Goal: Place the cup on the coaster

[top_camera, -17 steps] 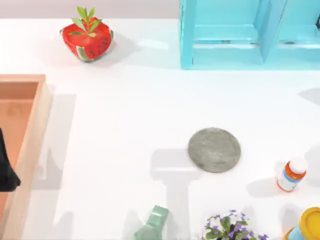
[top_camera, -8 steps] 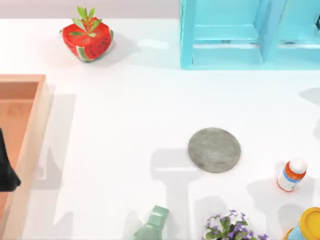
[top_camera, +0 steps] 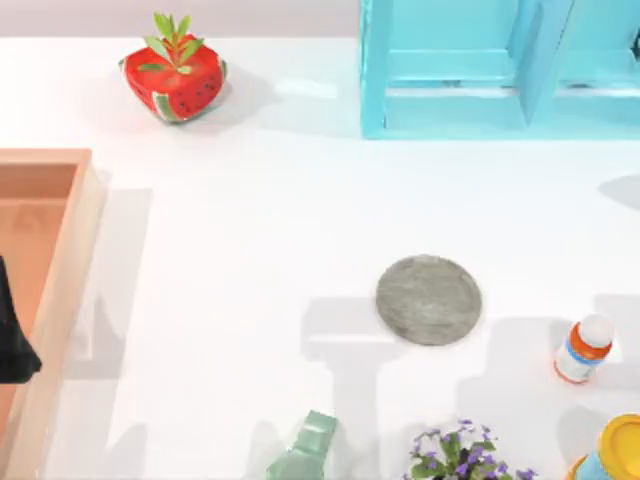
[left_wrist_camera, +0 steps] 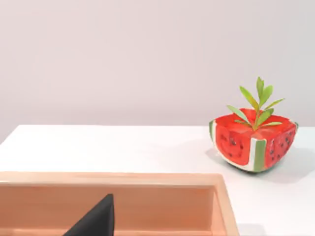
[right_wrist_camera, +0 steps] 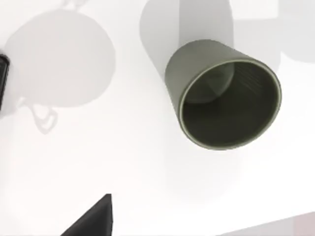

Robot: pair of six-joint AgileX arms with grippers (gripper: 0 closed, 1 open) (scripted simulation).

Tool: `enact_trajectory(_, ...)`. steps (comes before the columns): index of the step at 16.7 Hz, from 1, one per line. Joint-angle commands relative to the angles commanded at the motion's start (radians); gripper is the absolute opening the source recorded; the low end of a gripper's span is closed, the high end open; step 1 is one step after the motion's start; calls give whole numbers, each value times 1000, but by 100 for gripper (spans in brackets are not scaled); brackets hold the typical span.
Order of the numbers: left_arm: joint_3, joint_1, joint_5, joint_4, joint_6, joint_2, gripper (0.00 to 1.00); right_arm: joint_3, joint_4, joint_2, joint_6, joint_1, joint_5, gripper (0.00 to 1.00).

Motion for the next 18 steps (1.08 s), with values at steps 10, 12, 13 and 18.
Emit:
enact_trajectory(10, 0, 0, 0, 0, 0, 0, 100, 110, -116, 168, -191, -29, -1, 100)
enact_trajectory(12, 0, 0, 0, 0, 0, 0, 100, 98, -101, 176, -186, -25, -1, 100)
enact_trajectory(13, 0, 0, 0, 0, 0, 0, 100, 82, -77, 188, -180, -20, -1, 100)
enact_trajectory(18, 0, 0, 0, 0, 0, 0, 100, -59, 145, 257, -156, 5, -1, 100)
